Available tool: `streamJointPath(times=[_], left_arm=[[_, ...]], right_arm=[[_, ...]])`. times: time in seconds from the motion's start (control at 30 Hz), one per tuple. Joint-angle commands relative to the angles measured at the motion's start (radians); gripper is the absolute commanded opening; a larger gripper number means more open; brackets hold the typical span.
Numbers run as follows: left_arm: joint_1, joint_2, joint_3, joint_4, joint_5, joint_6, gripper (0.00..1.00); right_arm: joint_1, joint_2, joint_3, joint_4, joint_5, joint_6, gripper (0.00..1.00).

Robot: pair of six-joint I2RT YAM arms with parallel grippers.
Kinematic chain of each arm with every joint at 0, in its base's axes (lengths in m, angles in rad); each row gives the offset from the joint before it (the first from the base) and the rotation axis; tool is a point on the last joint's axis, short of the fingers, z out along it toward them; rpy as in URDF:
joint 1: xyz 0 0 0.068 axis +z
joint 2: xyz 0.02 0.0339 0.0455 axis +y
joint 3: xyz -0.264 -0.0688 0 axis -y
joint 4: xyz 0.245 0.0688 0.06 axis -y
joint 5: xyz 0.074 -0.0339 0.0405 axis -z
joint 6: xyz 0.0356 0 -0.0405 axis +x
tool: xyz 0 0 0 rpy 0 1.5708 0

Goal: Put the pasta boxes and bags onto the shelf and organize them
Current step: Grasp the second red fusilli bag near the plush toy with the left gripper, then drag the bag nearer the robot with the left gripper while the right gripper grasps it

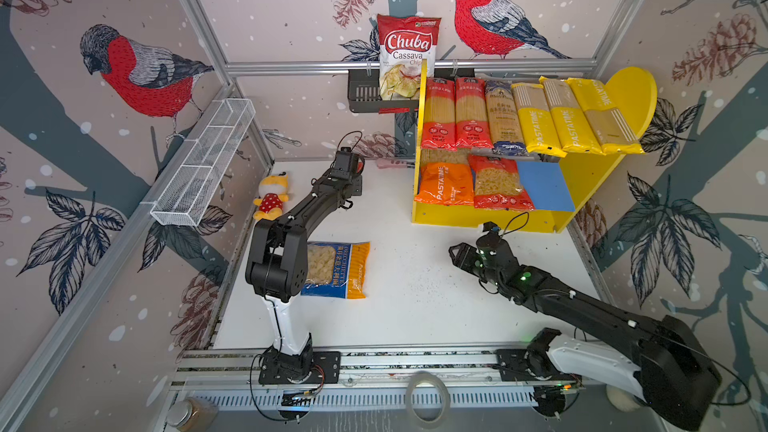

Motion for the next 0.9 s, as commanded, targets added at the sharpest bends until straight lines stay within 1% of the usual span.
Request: streamJointPath(times=[0.0, 0.13, 0.33, 0.43, 0.53, 0.63, 0.7, 0.8, 0.87], left_arm=[[-0.012, -0.052, -0.022, 0.030, 0.047, -0.028, 0.00], [-0.019, -0.146, -0.090, 0.024, 0.036, -0.074, 0.00], [-0.038, -0.299, -0.183, 0.056, 0.119, -0.074, 0.00], [-0.077, -0.368, -0.195, 0.024, 0.148, -0.114, 0.00], [-0.125, -0.456, -0.259, 0.034, 0.148, -0.153, 0.00], [-0.127, -0.556, -0.327, 0.072, 0.204, -0.198, 0.00], [-0.130, -0.612, -0.340, 0.083, 0.230, -0.232, 0.00], [-0.188, -0.683, -0.337, 0.092, 0.229, -0.261, 0.00], [-0.256, -0.722, -0.341, 0.115, 0.221, -0.273, 0.00]], right_arm=[[0.000, 0.011, 0.012, 0.026, -0.002, 0.000, 0.63], [0.001, 0.018, 0.014, 0.030, -0.006, 0.001, 0.63], [0.002, 0.032, 0.033, 0.017, -0.005, -0.005, 0.63], [0.003, 0.044, 0.051, 0.013, -0.004, -0.002, 0.62], [0.013, 0.052, 0.061, 0.015, -0.002, 0.008, 0.62], [0.024, 0.062, 0.069, 0.013, -0.001, 0.015, 0.62], [0.031, 0.071, 0.074, 0.010, -0.001, 0.018, 0.62], [0.043, 0.084, 0.088, -0.001, 0.001, 0.018, 0.62], [0.053, 0.087, 0.098, -0.003, 0.006, 0.022, 0.62]])
